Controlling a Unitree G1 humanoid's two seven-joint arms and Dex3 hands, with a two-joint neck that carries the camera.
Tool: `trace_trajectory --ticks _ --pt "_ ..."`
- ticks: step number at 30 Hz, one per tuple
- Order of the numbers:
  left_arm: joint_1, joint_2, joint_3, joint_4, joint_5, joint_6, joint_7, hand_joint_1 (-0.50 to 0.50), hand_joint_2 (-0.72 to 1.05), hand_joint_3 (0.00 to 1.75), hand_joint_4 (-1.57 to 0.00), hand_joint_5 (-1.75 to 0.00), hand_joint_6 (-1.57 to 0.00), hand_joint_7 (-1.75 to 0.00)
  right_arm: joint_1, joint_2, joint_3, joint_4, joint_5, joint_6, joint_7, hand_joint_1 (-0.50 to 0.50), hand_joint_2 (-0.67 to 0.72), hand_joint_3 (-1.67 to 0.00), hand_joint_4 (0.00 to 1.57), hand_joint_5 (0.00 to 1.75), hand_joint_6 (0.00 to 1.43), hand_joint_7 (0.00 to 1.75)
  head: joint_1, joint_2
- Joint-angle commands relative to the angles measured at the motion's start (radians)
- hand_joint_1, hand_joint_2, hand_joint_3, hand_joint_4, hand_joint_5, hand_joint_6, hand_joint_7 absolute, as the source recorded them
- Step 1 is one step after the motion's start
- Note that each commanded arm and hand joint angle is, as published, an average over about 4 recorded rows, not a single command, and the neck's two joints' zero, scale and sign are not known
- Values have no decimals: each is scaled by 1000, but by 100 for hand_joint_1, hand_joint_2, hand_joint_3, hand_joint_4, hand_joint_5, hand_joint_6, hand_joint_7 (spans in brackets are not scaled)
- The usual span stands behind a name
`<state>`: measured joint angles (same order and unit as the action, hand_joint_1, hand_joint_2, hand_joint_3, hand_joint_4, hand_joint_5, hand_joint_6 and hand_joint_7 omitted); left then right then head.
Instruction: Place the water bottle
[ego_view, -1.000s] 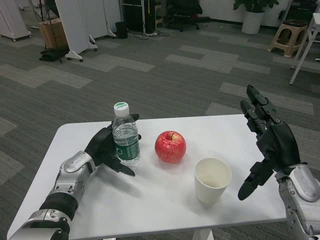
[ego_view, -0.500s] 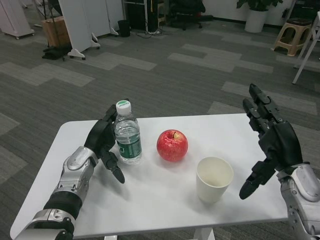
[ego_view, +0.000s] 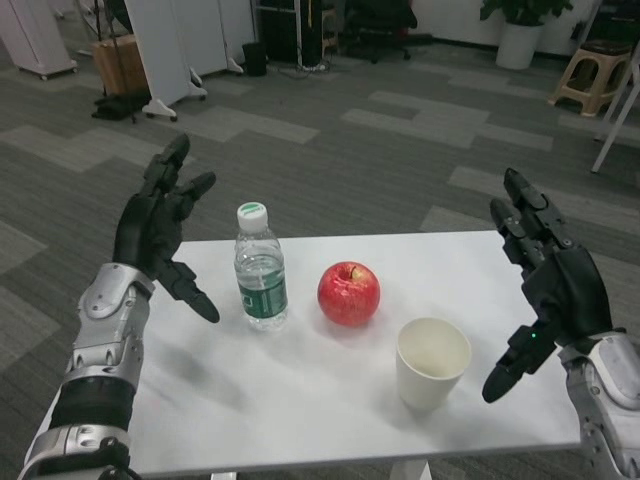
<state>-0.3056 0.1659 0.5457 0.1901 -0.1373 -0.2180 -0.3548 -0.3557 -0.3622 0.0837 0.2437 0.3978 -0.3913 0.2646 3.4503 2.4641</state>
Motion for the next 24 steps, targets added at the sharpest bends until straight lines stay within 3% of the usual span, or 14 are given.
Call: trace_trajectory --ticks 1,5,9,15,17,24 --pt "36 51 46 -143 3 124 -19 -49 -57 9 0 -31 0 -14 -5 -4 -1 -16 12 -6 -4 -50 60 0 0 0 0 0 -14 13" --pt "56 59 102 -310 4 299 -102 -48 -48 9 0 -15 0 -14 -5 -7 -3 -24 19 -6 -4 -50 60 0 0 0 0 0 -38 21" --pt "94 50 164 -511 -9 451 -135 -49 -46 9 0 -10 0 -14 -2 -11 -18 -36 36 -6 -4 -50 60 0 0 0 0 0 -49 20" --pt "143 60 174 -591 -141 461 -135 -50 -28 9 0 -10 0 -21 8 -25 -32 -66 41 8 -5 -50 60 0 0 0 0 0 -61 11" --pt "170 46 165 -607 -170 463 -135 -50 -24 9 0 -10 0 -21 9 -26 -33 -77 41 9 -5 -50 60 0 0 0 0 0 -70 6" --pt "245 -75 118 -620 -146 463 -151 -49 -19 9 0 -10 0 -21 9 -37 -53 -116 44 16 -15 -50 60 0 0 0 0 0 -81 7"
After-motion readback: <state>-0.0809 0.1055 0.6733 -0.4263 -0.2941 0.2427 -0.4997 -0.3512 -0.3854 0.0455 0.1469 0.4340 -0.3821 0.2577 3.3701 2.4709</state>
